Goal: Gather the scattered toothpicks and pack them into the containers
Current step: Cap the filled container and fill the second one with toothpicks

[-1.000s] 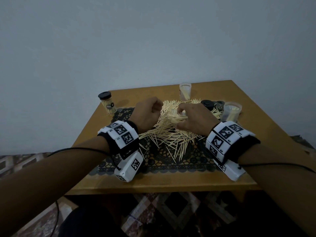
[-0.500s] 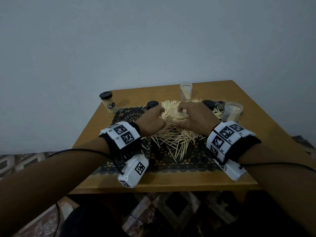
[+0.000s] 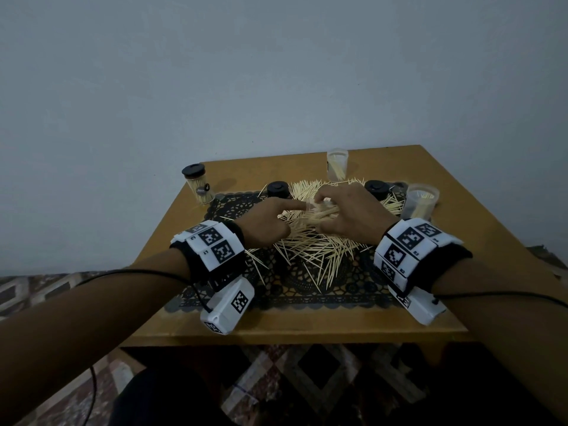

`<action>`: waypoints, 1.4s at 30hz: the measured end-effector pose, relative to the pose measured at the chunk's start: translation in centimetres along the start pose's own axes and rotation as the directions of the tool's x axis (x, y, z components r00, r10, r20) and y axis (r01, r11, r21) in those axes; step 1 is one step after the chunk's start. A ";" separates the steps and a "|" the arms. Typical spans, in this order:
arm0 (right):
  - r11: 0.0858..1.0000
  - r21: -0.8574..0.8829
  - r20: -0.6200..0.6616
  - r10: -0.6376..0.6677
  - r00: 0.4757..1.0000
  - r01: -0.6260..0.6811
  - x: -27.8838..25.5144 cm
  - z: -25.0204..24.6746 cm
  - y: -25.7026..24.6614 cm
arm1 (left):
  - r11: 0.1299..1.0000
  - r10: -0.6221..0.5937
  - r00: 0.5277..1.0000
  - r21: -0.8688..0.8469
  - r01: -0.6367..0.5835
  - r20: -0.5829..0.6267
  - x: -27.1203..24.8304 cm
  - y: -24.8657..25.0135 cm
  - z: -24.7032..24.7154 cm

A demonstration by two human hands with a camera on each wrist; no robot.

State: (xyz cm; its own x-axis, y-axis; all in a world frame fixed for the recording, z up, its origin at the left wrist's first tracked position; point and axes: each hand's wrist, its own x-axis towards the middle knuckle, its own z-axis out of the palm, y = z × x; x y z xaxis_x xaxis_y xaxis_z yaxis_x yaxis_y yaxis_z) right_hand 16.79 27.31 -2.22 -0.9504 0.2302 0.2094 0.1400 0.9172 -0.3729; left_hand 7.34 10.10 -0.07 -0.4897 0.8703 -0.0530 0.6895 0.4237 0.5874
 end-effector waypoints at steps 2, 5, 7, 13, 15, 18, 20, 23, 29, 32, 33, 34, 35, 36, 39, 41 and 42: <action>1.000 0.002 -0.001 -0.013 1.000 0.013 0.0 0.0 -0.1 | 0.997 -0.014 0.999 -0.073 0.018 0.050 0.0 -0.4 -0.2; 1.000 0.004 -0.006 -0.017 1.000 0.017 -0.1 0.0 -0.1 | 0.971 -0.038 0.999 -0.236 0.046 0.036 0.1 -0.6 -0.5; 1.000 0.011 -0.003 -0.021 1.000 0.021 -0.1 0.0 -0.1 | 0.961 -0.051 0.998 -0.270 0.060 0.037 0.1 -0.6 -0.6; 0.999 0.036 0.009 -0.037 0.999 0.036 -0.2 -0.2 -0.3 | 0.934 -0.011 0.997 -0.355 0.037 0.073 0.3 0.1 -0.2; 0.999 0.041 0.012 -0.028 1.000 0.028 -0.3 -0.2 -0.3 | 0.935 -0.026 0.997 -0.351 0.051 0.076 0.4 0.1 -0.1; 0.998 0.046 0.028 -0.036 0.999 0.034 -0.3 -0.3 -0.4 | 0.948 -0.015 0.995 -0.315 0.046 0.101 0.5 0.1 0.0; 0.998 0.045 0.023 -0.038 0.999 0.037 -0.3 -0.3 -0.4 | 0.929 -0.035 0.996 -0.365 0.062 0.081 0.6 0.2 0.0; 0.999 0.043 0.030 -0.032 0.999 0.031 -0.4 -0.4 -0.3 | 0.924 -0.032 0.996 -0.377 0.062 0.086 0.4 0.2 0.0; 0.998 0.052 0.020 -0.035 0.999 0.034 -0.5 -0.4 -0.5 | 0.909 -0.039 0.998 -0.414 0.056 0.049 0.3 -0.1 -0.1; 0.999 0.039 0.033 -0.015 0.999 0.013 -0.5 -0.4 -0.5 | 0.936 -0.045 0.999 -0.351 0.041 -0.003 0.5 -0.8 0.1; 0.999 0.036 0.030 -0.007 1.000 0.006 -0.5 -0.5 -0.5 | 0.947 -0.051 0.998 -0.318 0.038 -0.033 0.6 -1.0 0.0; 0.999 0.036 0.026 0.000 1.000 -0.001 -0.6 -0.5 -0.5 | 0.958 -0.052 0.997 -0.283 0.034 -0.053 0.7 -1.1 0.0; 0.999 0.038 0.026 0.003 1.000 -0.004 -0.6 -0.5 -0.5 | 0.968 -0.048 0.997 -0.249 0.032 -0.057 0.7 -1.2 0.0; 0.999 0.041 0.031 0.000 1.000 -0.001 -0.7 -0.6 -0.6 | 0.975 -0.039 0.998 -0.222 0.028 -0.046 0.8 -1.2 0.0; 0.999 0.037 0.042 -0.009 0.999 0.008 -0.7 -0.7 -0.7 | 0.979 -0.006 1.000 -0.202 0.008 0.007 0.6 -1.1 0.0; 0.999 0.046 0.036 -0.005 0.999 0.004 -0.7 -0.7 -0.6 | 0.966 0.002 1.000 -0.257 0.000 0.010 0.5 -1.1 -0.2; 0.999 0.054 0.031 0.002 1.000 -0.004 -0.7 -0.6 -0.6 | 0.963 -0.003 1.000 -0.271 0.001 -0.006 0.4 -1.2 -0.4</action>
State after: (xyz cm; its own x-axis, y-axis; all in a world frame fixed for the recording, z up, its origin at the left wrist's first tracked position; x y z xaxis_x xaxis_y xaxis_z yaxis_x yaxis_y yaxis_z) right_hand 17.53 26.79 -1.57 -0.9581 0.2219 0.1808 0.1282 0.8975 -0.4220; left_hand 6.13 9.88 -0.45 -0.4950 0.8675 -0.0495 0.5188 0.3407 0.7841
